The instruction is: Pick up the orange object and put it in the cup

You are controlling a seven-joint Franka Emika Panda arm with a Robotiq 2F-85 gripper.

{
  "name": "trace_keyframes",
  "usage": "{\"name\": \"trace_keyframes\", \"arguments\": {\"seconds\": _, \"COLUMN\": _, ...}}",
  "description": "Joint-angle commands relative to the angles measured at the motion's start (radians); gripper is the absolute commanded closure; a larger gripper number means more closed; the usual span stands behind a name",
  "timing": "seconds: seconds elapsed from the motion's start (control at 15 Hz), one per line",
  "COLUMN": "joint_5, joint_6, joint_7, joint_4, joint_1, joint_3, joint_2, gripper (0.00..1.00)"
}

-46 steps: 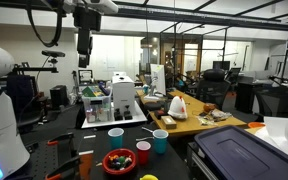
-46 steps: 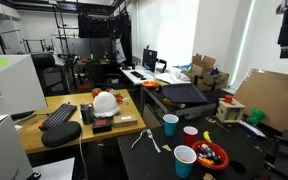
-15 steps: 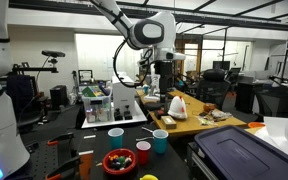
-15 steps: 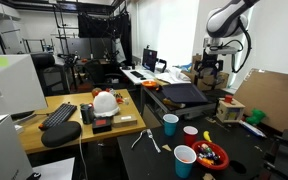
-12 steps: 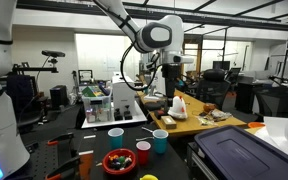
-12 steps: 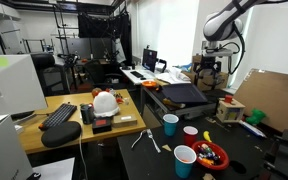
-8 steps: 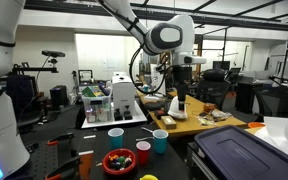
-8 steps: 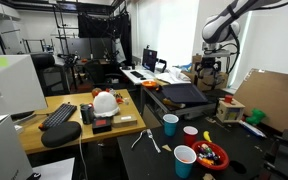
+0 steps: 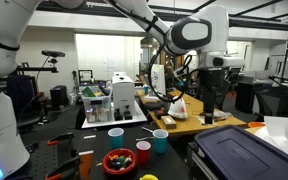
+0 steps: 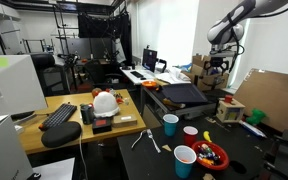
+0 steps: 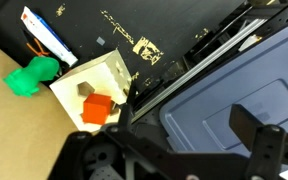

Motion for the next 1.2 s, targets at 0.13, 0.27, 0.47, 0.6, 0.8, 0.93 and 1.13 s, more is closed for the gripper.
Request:
{"name": "trace_keyframes", "arguments": {"seconds": 0.13, "joint_5": 0.048, "joint_6": -0.065, "joint_7": 0.061, "joint_4": 0.135, "joint_1": -0.073, "joint_3": -0.033, "joint_2": 0.116, "gripper": 0.00}}
{"name": "trace_keyframes", "arguments": {"seconds": 0.27, "joint_5": 0.052, "joint_6": -0.063, "joint_7": 0.062, "joint_4": 0.154, "joint_1": -0.098, "joint_3": -0.039, "joint_2": 0.145, "gripper": 0.00}}
{"name": "trace_keyframes", "arguments": {"seconds": 0.47, "joint_5": 0.059, "joint_6": -0.061, "joint_7": 0.029, "joint_4": 0.177, "joint_1": -0.140, "joint_3": -0.039, "joint_2": 0.179, "gripper": 0.00}}
{"name": "trace_keyframes", "arguments": {"seconds": 0.6, "joint_5": 0.060, "joint_6": -0.056, "joint_7": 0.010, "joint_4": 0.183, "joint_1": -0.165, "joint_3": -0.038, "joint_2": 0.194, "gripper": 0.00}}
{"name": "trace_keyframes", "arguments": {"seconds": 0.8, "joint_5": 0.059, "joint_6": -0.056, "joint_7": -0.023, "joint_4": 0.195, "joint_1": -0.196, "joint_3": -0.038, "joint_2": 0.212, "gripper": 0.00}}
{"name": "trace_keyframes", "arguments": {"seconds": 0.93, "joint_5": 0.061, "joint_6": -0.056, "joint_7": -0.046, "joint_4": 0.198, "joint_1": -0.213, "joint_3": -0.037, "joint_2": 0.223, "gripper": 0.00}}
{"name": "trace_keyframes", "arguments": {"seconds": 1.13, "joint_5": 0.093, "joint_6": -0.048, "joint_7": -0.099, "joint_4": 0.187, "joint_1": -0.246, "joint_3": -0.015, "joint_2": 0.236, "gripper": 0.00}}
